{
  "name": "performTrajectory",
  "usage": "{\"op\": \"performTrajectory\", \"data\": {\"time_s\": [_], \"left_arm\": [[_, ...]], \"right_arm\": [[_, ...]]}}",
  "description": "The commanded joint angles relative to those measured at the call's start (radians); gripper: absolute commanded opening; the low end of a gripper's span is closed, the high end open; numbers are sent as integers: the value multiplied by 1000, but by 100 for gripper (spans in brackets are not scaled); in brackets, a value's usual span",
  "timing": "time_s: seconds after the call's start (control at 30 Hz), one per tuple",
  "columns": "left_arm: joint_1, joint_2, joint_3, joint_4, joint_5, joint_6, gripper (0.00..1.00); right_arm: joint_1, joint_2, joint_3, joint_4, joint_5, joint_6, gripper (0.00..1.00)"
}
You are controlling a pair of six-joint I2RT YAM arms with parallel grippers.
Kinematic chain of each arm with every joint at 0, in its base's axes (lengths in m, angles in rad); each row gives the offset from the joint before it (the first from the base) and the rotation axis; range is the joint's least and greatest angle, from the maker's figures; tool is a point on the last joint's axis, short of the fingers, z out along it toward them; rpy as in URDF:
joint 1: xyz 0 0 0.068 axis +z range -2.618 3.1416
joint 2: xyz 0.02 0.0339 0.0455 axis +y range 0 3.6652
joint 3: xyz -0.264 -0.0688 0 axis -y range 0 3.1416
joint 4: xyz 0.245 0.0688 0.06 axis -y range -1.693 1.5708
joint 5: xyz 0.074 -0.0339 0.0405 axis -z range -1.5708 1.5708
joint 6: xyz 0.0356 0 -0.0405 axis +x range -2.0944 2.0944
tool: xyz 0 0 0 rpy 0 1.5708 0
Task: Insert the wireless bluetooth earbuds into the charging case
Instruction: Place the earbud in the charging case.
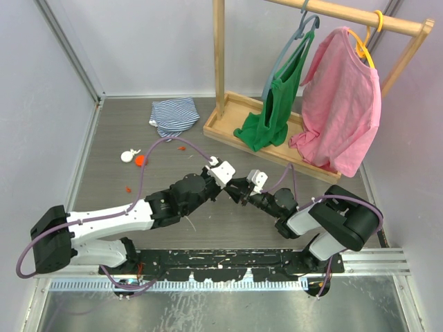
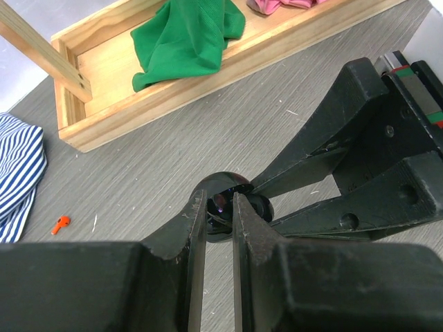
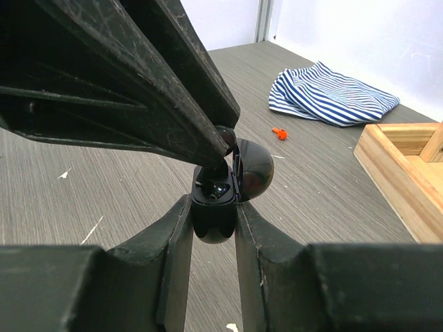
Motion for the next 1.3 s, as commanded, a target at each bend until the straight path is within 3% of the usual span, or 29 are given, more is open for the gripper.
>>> {"op": "performTrajectory", "data": {"time_s": [0.0, 1.27], "left_arm": [[-7, 7, 7, 93, -24, 18, 18], [-63, 24, 15, 32, -84, 76, 20]], "right_arm": [[7, -27, 7, 114, 11, 5, 1], [7, -34, -1, 117, 28, -2, 1]]}}
